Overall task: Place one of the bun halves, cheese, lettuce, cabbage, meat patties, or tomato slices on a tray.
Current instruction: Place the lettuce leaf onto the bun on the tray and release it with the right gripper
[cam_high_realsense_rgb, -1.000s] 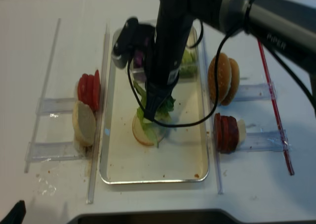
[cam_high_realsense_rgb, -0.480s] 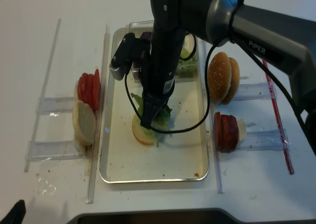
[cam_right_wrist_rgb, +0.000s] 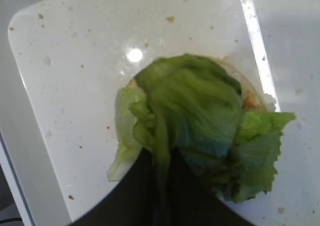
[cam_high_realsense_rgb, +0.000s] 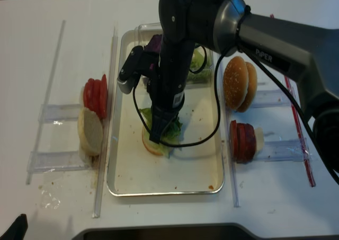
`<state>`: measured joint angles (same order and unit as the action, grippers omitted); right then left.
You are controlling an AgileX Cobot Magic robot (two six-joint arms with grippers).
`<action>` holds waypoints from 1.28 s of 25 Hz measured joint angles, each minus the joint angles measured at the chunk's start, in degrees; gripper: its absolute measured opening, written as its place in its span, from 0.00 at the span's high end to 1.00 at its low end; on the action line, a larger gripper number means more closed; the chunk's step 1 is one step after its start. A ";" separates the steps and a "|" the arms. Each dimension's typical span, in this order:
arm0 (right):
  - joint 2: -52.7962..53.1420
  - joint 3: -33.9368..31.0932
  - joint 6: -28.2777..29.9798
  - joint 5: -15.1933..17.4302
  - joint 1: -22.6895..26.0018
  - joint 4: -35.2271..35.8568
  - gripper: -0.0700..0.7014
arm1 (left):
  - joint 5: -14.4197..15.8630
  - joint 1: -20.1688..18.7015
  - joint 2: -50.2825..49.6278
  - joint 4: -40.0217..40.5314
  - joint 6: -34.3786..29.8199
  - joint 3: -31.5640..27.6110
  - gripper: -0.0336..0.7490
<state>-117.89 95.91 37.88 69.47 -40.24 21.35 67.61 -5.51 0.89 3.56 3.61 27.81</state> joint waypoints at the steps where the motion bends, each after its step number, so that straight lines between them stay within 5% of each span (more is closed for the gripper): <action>1: 0.00 0.00 0.39 0.00 0.00 0.00 0.79 | 0.00 0.00 0.00 0.00 0.00 0.00 0.33; 11: 0.00 0.00 1.48 0.00 0.00 0.38 0.22 | 0.00 0.00 0.00 0.00 0.00 0.00 0.33; 32: 0.00 0.12 0.55 -0.84 0.00 6.60 0.18 | 0.00 0.00 0.00 0.00 0.00 0.00 0.33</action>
<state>-117.89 96.03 38.43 68.63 -40.24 27.95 67.61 -5.51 0.89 3.56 3.61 27.81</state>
